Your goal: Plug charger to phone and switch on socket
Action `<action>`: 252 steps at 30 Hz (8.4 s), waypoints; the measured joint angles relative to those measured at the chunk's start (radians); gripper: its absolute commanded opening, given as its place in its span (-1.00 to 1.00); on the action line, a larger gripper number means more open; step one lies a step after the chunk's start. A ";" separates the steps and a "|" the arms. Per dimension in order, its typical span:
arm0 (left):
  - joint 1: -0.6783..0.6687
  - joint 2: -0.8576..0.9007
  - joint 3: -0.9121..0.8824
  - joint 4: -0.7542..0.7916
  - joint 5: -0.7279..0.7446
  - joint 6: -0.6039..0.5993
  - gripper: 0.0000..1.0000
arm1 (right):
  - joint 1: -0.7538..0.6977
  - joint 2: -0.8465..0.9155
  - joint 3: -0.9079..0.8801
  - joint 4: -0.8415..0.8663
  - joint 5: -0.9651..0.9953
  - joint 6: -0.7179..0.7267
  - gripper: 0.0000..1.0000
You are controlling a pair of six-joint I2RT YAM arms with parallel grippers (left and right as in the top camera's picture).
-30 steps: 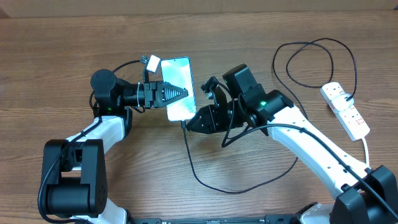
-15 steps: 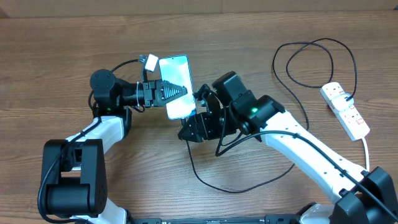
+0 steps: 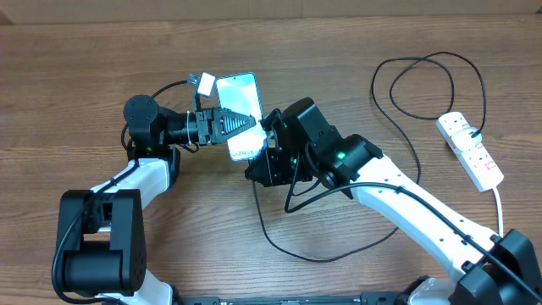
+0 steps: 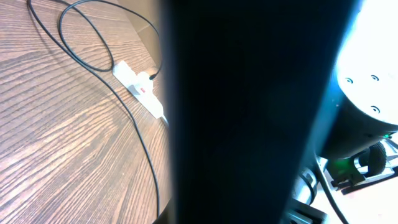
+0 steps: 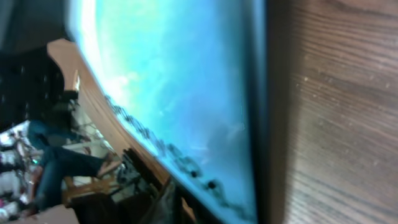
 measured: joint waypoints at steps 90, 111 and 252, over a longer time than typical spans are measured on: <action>-0.261 0.002 -0.016 -0.955 -0.470 0.581 -0.87 | -0.002 -0.491 0.033 -0.445 0.554 -0.054 1.00; -0.249 0.306 0.173 -1.226 -0.467 0.913 -0.64 | -0.002 -0.492 0.033 -0.497 0.580 -0.050 1.00; -0.254 -0.822 0.763 -2.471 -1.743 0.818 1.00 | -1.001 0.074 0.042 -0.338 1.237 0.535 -0.88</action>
